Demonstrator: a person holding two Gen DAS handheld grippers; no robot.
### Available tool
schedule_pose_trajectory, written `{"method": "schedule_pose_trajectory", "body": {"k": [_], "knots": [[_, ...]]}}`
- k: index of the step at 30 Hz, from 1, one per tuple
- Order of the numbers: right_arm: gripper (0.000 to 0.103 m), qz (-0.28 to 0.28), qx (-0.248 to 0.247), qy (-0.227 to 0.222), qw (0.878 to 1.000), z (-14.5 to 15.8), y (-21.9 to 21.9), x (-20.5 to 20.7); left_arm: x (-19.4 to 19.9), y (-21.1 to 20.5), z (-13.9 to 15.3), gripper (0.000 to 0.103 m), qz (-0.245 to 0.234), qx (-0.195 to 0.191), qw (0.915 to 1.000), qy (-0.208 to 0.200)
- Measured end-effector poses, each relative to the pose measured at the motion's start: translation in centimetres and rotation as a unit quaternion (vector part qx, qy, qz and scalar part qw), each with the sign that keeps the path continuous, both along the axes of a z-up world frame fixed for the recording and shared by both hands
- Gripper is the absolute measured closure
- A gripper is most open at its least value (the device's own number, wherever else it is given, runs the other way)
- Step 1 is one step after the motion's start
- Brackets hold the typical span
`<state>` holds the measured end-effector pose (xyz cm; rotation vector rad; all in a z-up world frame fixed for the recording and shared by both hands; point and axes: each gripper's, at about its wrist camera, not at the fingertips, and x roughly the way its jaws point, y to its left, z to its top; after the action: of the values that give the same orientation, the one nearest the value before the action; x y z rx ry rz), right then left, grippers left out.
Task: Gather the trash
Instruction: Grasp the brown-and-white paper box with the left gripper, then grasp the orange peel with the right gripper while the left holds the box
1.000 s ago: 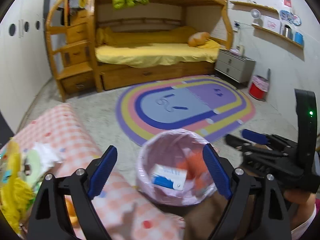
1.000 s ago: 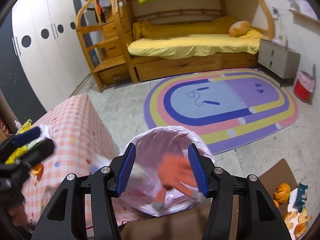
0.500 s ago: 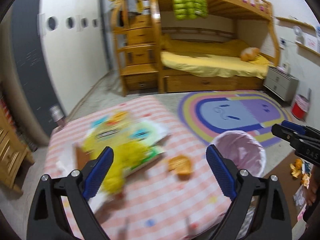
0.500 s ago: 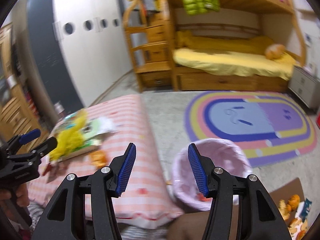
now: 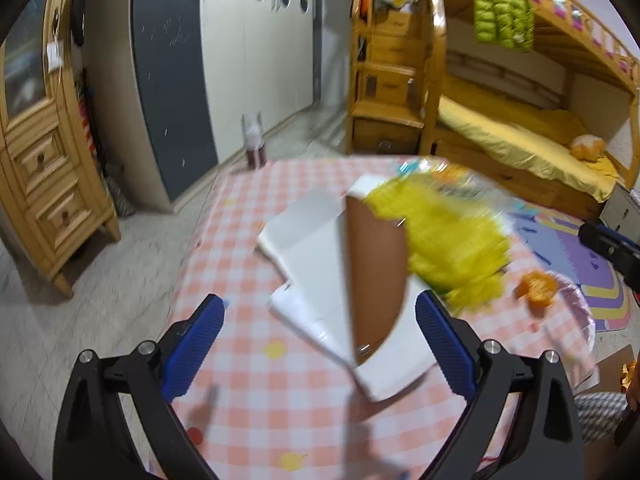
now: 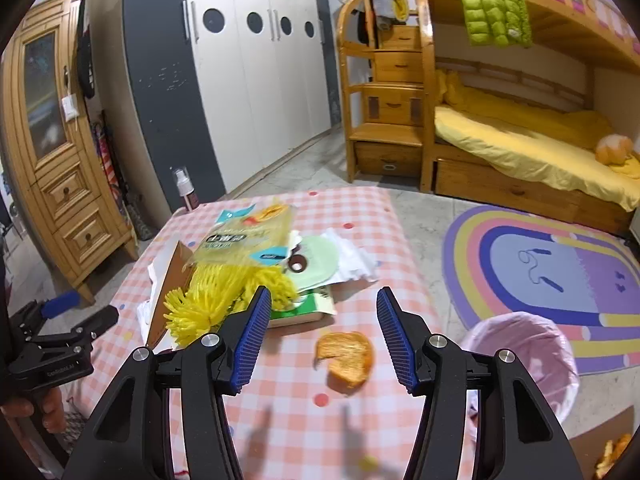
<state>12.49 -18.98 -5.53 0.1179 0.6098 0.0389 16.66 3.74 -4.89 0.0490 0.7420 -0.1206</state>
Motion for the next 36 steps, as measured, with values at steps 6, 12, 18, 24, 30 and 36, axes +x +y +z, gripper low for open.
{"method": "schedule_pose_trajectory", "body": {"k": [6,12,18,24,30,36], "knots": [[0.049,0.006,0.001,0.022,1.000,-1.4,0.0,0.7,1.7,-0.8,-2.1,0.010,-0.024,-0.008,0.9988,0.043],[0.058,0.001,0.002,0.034,0.999,-1.8,-0.3,0.9,3.7,-3.5,-2.5,0.027,-0.044,0.011,0.9980,0.046],[0.060,0.009,0.007,0.035,0.999,-2.0,-0.5,0.8,6.0,-4.4,-3.7,0.029,-0.029,-0.015,0.9962,0.081],[0.062,0.025,0.022,0.036,0.999,-2.2,-0.4,0.7,6.6,-4.5,-4.3,0.059,-0.043,-0.038,0.9940,0.094],[0.061,0.012,0.019,0.040,0.999,-2.4,-0.3,0.7,4.9,-4.3,-3.2,0.060,-0.050,-0.021,0.9966,0.062],[0.048,-0.037,0.049,0.062,0.996,-3.2,-2.5,0.8,1.1,-3.2,-0.5,0.060,-0.034,-0.024,0.9991,-0.004]]}}
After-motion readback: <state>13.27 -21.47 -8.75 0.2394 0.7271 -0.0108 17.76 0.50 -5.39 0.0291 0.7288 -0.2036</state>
